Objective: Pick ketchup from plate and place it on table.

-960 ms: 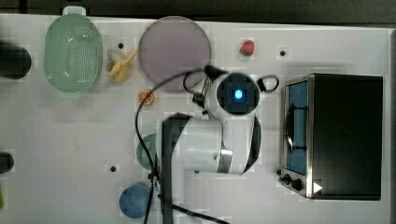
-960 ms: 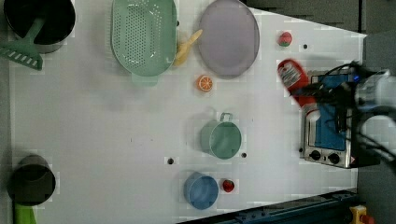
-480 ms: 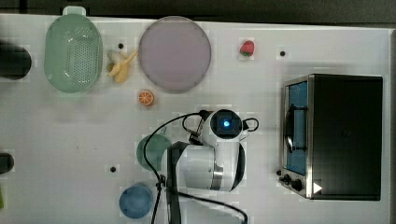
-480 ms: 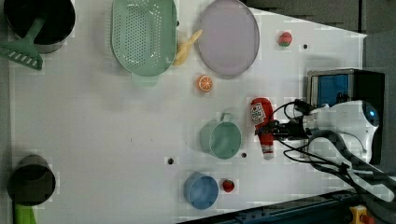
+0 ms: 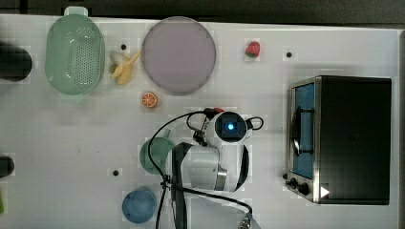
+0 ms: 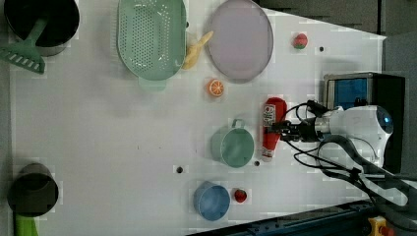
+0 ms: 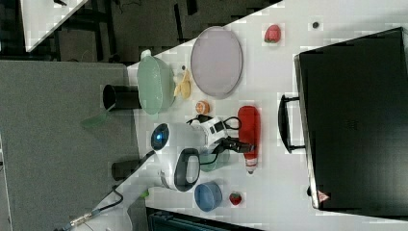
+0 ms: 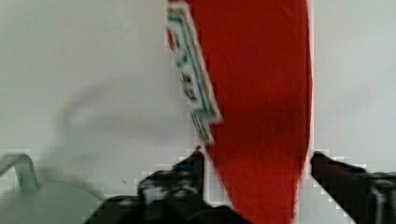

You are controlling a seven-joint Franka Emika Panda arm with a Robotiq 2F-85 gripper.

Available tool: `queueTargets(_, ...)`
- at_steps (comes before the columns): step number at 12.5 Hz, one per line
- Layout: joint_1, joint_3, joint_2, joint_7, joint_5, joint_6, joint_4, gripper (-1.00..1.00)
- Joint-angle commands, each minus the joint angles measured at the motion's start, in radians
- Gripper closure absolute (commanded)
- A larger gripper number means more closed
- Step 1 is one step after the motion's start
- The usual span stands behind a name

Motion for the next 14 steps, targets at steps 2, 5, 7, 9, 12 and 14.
queueTargets(2, -0.003, 0.016, -0.115, 0.045, 0.002, -0.038, 0.067, -1.0)
queueTargets(5, -0.003, 0.032, -0.226, 0.255, 0.002, -0.16, 0.166, -1.0)
queueTargets(7, -0.003, 0.042, -0.287, 0.434, 0.002, -0.29, 0.266, -1.0)
queueTargets(9, -0.003, 0.047, -0.326, 0.547, 0.002, -0.497, 0.389, -1.0)
queueTargets(12, -0.003, 0.048, -0.333, 0.556, 0.002, -0.757, 0.583, -1.0)
queueTargets(14, -0.003, 0.045, -0.333, 0.556, 0.0, -0.891, 0.667, -1.0)
